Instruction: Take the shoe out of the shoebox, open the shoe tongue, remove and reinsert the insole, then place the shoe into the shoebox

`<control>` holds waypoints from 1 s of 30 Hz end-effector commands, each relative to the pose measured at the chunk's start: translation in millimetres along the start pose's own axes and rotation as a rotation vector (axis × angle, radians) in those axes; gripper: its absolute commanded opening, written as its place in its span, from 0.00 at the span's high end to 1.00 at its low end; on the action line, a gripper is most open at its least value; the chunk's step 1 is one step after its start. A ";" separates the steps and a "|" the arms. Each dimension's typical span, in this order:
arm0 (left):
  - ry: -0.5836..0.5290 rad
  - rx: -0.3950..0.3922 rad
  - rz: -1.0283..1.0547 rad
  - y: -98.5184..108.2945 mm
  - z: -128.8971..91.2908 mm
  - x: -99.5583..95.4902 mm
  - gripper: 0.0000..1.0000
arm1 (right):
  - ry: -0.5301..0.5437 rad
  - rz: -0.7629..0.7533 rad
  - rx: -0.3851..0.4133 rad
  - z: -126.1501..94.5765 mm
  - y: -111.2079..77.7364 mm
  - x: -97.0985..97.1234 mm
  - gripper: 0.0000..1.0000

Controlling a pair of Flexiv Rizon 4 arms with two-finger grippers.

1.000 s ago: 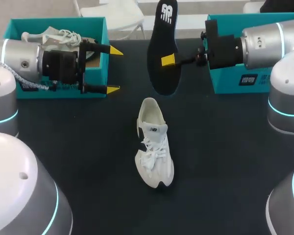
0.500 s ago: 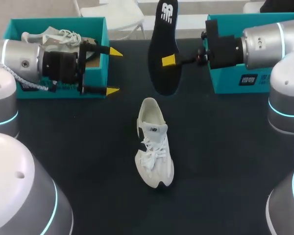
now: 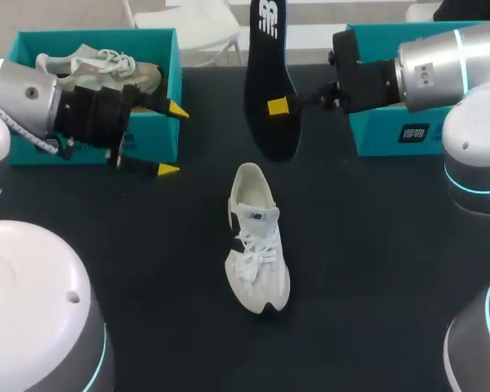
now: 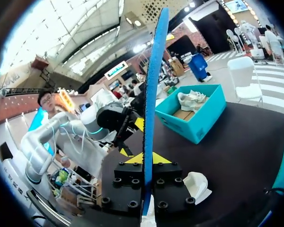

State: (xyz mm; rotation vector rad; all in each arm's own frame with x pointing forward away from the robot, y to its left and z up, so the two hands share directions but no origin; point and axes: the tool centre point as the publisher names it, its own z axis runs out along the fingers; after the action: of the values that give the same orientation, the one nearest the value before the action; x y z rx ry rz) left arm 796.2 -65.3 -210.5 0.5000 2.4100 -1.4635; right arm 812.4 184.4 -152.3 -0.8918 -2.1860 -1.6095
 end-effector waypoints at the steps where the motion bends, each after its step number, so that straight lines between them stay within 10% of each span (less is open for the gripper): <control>1: 0.009 -0.047 -0.030 8.6 14.8 12.7 0.00 | 0.069 -0.011 -0.005 22.2 -2.4 -16.6 1.00; 30: 0.006 -0.136 -0.133 85.4 80.1 41.1 0.00 | 0.062 -0.108 -0.062 58.9 -29.5 -48.8 1.00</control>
State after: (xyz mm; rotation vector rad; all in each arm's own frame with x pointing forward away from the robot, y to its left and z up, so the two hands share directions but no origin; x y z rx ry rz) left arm 796.6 -84.0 -324.9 0.3287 2.5654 -1.3453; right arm 837.6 215.1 -216.9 -0.7371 -2.1577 -1.7430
